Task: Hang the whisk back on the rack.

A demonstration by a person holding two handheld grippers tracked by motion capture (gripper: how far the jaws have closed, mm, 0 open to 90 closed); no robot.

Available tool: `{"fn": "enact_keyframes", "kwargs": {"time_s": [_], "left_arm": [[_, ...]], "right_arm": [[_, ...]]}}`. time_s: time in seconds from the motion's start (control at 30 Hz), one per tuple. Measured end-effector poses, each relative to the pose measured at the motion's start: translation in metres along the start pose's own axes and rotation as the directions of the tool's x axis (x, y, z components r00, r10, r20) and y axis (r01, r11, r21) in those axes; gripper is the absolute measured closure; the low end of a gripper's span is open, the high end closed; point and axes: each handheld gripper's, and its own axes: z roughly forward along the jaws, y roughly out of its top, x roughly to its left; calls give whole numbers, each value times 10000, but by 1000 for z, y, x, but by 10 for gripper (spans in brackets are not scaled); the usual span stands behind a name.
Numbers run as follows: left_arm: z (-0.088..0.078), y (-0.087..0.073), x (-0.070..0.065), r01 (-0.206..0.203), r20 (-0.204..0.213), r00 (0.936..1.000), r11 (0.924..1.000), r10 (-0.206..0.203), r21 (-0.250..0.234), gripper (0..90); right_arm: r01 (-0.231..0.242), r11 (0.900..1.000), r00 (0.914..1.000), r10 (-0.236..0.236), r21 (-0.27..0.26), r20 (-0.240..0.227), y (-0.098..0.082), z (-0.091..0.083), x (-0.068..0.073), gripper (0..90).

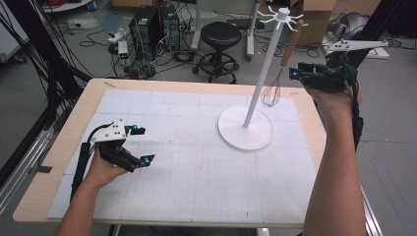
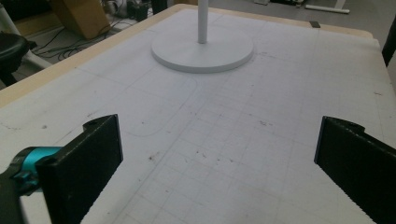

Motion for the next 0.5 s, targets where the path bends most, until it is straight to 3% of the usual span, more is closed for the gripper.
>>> {"fn": "enact_keyframes", "kwargs": {"time_s": [0.5], "left_arm": [[-1,1,-1,-17,3,10000,10000,17,-39,16]], "right_arm": [[660,9975,9924,-681,-242,-1028,-15,-7,28,512]]}}
